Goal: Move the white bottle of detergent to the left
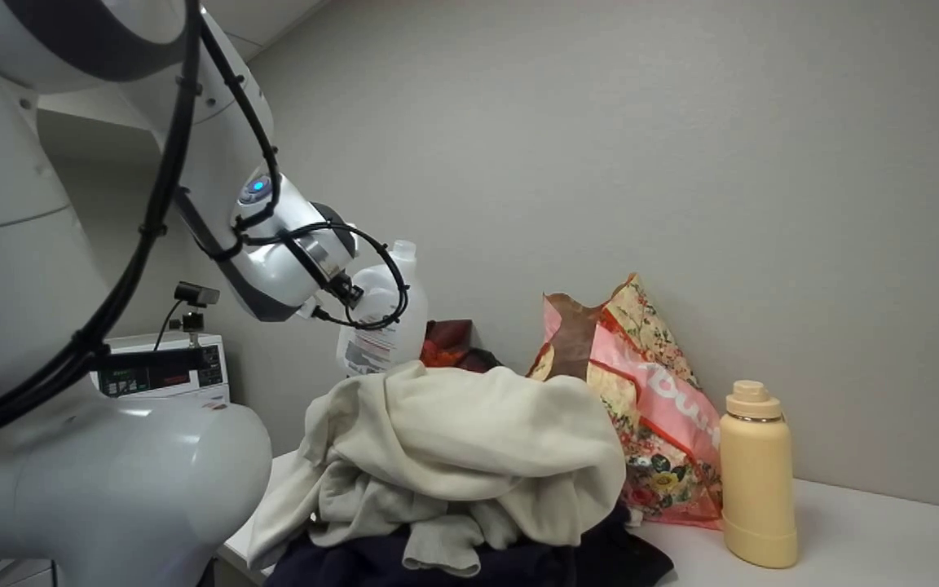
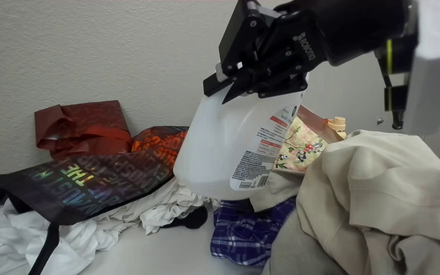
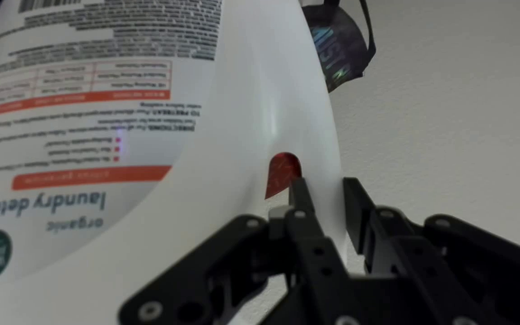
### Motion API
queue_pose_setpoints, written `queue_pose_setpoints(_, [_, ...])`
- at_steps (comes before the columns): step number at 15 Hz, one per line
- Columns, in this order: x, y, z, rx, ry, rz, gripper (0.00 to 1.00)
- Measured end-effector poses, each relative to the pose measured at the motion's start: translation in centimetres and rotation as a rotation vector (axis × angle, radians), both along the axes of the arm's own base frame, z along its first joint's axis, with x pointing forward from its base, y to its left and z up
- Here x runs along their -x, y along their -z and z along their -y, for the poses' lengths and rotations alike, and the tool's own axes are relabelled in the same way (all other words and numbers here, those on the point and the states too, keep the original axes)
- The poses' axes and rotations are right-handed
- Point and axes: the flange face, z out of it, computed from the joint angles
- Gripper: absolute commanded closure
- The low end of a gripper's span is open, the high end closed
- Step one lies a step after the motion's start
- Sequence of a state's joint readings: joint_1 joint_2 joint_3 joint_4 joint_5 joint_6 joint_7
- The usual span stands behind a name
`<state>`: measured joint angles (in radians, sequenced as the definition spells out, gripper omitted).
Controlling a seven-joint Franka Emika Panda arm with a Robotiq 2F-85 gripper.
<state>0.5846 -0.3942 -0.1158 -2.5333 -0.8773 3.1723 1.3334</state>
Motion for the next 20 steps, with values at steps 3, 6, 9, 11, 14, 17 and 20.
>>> queue_pose_setpoints(3, [0.1,0.8,-0.2,-0.017,-0.020,-0.005,0.94])
queue_pose_setpoints(6, [-0.7,2.0,0.1,-0.027,-0.027,-0.008,0.94])
queue_pose_setpoints(9, [-1.8,3.2,0.5,-0.034,-0.029,-0.013,0.94])
queue_pose_setpoints(11, [-3.1,3.8,0.6,-0.048,-0.019,-0.018,0.94])
queue_pose_setpoints(14, [-4.4,5.2,0.2,-0.052,-0.038,-0.014,0.94])
queue_pose_setpoints(17, [-5.5,7.1,-0.4,-0.047,-0.059,-0.028,0.94])
queue_pose_setpoints(20, [-6.2,7.1,-2.2,-0.051,-0.085,-0.028,0.94])
